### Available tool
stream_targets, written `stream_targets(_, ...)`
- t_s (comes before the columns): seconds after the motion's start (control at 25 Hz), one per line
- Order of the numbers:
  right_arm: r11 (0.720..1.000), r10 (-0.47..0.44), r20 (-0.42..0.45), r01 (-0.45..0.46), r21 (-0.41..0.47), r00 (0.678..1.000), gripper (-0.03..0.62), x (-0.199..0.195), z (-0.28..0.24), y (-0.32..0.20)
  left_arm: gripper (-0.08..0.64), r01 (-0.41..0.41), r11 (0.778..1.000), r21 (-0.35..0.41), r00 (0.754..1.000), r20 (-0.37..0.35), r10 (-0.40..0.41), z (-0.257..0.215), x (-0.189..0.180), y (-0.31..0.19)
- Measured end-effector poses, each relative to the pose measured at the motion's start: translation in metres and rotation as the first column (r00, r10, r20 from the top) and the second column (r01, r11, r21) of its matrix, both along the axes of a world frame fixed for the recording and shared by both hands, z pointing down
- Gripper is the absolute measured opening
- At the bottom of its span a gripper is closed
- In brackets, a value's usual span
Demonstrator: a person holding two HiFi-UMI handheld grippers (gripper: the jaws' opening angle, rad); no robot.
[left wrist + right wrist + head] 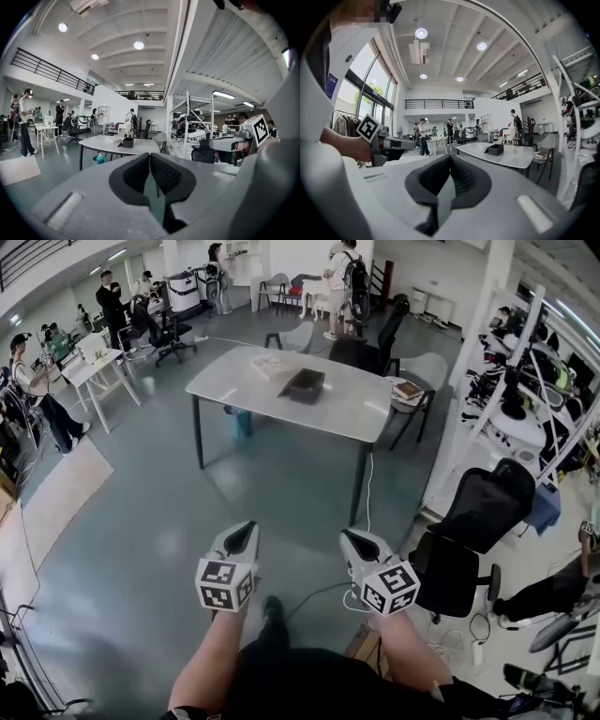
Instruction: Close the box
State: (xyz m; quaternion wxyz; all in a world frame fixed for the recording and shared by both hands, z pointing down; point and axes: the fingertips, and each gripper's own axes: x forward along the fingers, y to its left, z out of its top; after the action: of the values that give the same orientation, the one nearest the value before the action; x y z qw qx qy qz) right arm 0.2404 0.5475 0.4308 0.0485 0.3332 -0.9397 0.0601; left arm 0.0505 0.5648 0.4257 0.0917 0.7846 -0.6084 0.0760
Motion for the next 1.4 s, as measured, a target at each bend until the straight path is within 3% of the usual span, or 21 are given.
stream_targets(0.2, 0.999, 0.021, -0.01, -0.021, -0.024, 1.0, 0.003, -0.034, 0.011, -0.04, 0.02, -0.002, 1.0, -0.007, 1.0, -0.02, 0.002, 0.005, -0.033, -0.04)
stream_targets(0.52, 0.988, 0.058, -0.052, -0.065, -0.139, 0.997, 0.003, -0.102, 0.04, -0.122, 0.02, -0.036, 0.999, -0.032, 0.998, -0.044, 0.035, 0.013, -0.098, -0.12)
stream_targets(0.72, 0.986, 0.04, -0.086, -0.053, -0.156, 0.996, 0.005, -0.147, 0.045, -0.174, 0.02, -0.077, 0.996, -0.043, 0.996, -0.058, 0.074, 0.026, -0.124, -0.173)
stream_targets(0.92, 0.986, 0.037, -0.116, -0.055, -0.16, 0.993, 0.005, -0.189, 0.046, -0.21, 0.02, -0.098, 0.995, -0.035, 0.994, -0.049, 0.096, 0.024, -0.178, -0.217)
stream_targets(1.12, 0.984, 0.067, -0.123, -0.086, -0.158, 0.99, 0.005, -0.204, 0.047, -0.235, 0.02, -0.104, 0.993, -0.047, 0.994, -0.046, 0.102, 0.027, -0.208, -0.24)
stream_targets(1.4, 0.977, 0.109, -0.117, -0.128, -0.168, 0.987, 0.005, -0.205, 0.053, -0.282, 0.02, -0.13, 0.988, -0.085, 0.99, -0.065, 0.125, 0.042, -0.208, -0.282)
